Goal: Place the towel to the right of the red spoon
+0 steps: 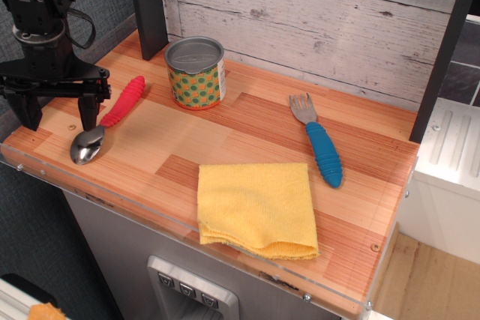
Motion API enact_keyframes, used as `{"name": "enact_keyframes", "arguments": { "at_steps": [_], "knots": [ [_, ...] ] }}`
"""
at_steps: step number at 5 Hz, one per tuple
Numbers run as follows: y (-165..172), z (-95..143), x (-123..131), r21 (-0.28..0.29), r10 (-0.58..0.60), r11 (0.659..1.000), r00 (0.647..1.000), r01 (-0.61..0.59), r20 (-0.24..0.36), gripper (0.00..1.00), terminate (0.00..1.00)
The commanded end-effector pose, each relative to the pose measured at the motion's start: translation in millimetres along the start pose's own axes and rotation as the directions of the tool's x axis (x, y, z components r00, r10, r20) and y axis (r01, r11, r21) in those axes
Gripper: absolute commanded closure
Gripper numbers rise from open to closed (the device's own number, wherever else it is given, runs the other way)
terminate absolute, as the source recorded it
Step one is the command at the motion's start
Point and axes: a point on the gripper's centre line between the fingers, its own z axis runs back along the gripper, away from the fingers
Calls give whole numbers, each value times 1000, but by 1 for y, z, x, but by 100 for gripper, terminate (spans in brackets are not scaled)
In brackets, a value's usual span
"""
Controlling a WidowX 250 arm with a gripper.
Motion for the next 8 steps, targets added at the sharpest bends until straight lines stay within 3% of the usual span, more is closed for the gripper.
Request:
{"name": "enact_keyframes", "arguments": {
  "at_steps": [1,3,4,5,7,8],
  "knots": [
    [0,0,0,0,0,1000,1000,0,0,0,0],
    [-40,32,-16,-41,-19,999,999,20,41,0,0],
    [-67,45,-27,-81,-33,996,999,35,23,0,0],
    [-97,50,-40,-113,-90,989,996,92,24,100,0],
    [-148,52,-68,-192,-147,971,989,144,-3,100,0],
    [-169,45,-79,-200,-161,968,987,153,-25,100,0]
  ]
}}
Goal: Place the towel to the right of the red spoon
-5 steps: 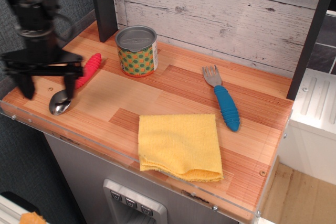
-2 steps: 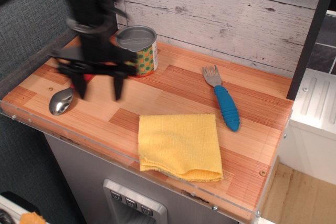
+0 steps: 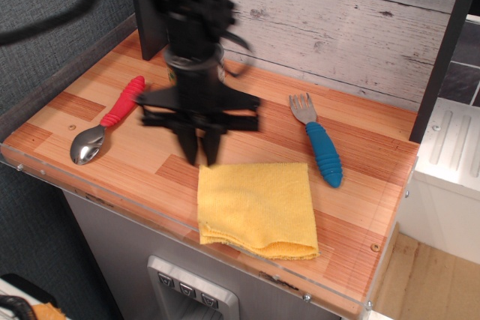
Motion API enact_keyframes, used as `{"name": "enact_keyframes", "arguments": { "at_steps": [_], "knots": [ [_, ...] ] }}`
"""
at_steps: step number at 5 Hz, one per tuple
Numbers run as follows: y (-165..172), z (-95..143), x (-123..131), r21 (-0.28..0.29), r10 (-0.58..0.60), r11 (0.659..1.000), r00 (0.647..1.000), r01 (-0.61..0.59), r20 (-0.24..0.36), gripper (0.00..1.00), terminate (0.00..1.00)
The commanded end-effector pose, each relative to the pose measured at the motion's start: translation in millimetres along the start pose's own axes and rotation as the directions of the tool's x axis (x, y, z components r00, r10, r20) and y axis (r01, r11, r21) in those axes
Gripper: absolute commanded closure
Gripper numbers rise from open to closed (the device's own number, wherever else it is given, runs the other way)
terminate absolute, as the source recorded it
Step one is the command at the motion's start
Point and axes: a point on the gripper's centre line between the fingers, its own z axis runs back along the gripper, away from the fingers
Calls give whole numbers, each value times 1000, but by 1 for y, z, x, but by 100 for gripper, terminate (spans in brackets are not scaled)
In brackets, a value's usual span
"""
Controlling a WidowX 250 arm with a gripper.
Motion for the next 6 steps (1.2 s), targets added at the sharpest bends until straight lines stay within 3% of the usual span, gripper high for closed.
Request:
{"name": "enact_keyframes", "arguments": {
  "at_steps": [1,3,4,5,6],
  "knots": [
    [-34,-15,-12,-18,10,1000,999,-10,-31,100,0],
    [-47,-35,-25,-22,1,1000,999,-2,-46,100,0],
    [-39,-44,-24,-23,-24,999,1000,23,-19,0,0],
    [-32,-52,-20,-7,-31,1000,999,31,-11,100,0],
    [-22,-60,-14,14,-105,994,994,105,-9,100,0]
  ]
}}
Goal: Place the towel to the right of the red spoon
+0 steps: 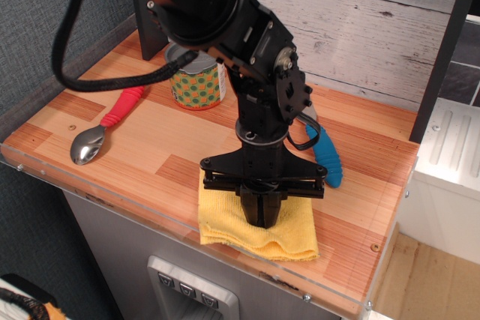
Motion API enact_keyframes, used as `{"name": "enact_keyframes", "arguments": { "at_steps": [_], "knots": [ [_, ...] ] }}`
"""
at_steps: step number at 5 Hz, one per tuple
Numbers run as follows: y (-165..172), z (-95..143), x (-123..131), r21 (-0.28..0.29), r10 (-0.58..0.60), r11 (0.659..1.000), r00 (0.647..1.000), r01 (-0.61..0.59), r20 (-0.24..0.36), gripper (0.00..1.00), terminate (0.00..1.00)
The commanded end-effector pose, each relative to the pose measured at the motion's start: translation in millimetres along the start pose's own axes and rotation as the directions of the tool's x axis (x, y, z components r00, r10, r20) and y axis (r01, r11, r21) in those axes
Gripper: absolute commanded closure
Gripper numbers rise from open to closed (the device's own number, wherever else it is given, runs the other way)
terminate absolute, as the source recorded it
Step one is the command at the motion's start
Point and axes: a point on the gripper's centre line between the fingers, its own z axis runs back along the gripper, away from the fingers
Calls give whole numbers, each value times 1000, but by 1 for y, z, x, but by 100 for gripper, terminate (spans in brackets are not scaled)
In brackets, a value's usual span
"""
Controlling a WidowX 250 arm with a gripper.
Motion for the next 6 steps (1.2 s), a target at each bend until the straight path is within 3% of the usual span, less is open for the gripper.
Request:
{"name": "enact_keyframes", "arguments": {
  "at_steps": [1,3,5,6],
  "knots": [
    [21,-12,13,92,-127,988,992,125,15,100,0],
    [45,-11,32,168,-228,961,974,222,17,100,0],
    [77,-18,33,179,-383,905,923,385,-47,100,0],
    [84,-21,29,174,-452,874,891,453,-49,100,0]
  ]
}}
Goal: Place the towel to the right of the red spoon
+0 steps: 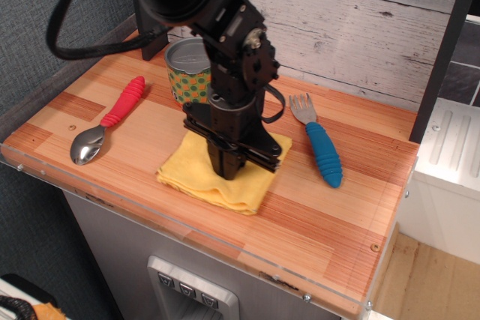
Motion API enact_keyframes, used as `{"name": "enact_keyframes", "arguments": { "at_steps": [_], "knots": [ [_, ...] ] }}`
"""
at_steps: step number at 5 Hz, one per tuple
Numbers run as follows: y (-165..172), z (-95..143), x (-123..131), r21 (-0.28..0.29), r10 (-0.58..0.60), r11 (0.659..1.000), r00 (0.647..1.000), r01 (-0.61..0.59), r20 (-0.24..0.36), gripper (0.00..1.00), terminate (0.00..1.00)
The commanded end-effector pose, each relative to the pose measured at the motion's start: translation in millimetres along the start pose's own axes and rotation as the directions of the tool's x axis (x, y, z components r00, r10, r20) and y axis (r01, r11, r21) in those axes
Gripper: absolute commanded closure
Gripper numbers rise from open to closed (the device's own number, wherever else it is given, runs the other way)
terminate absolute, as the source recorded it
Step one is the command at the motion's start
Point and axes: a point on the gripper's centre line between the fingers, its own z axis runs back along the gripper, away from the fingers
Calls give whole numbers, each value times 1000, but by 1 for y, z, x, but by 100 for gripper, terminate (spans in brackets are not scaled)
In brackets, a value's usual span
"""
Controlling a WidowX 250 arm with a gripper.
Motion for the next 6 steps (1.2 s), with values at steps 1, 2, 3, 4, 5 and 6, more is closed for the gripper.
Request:
{"name": "enact_keyframes", "arguments": {
  "at_steps": [1,2,3,4,5,6],
  "knots": [
    [23,-23,-37,-21,-53,998,995,51,-86,100,0],
    [27,-23,-45,-1,-37,999,995,37,-87,100,0],
    [32,-24,-56,4,-22,1000,995,23,-95,100,0],
    [32,-22,-67,-5,-30,1000,994,29,-106,100,0],
    [35,-22,-78,-11,-23,1000,993,21,-119,100,0],
    [41,-19,-84,-20,-31,999,992,29,-121,100,0]
  ]
}}
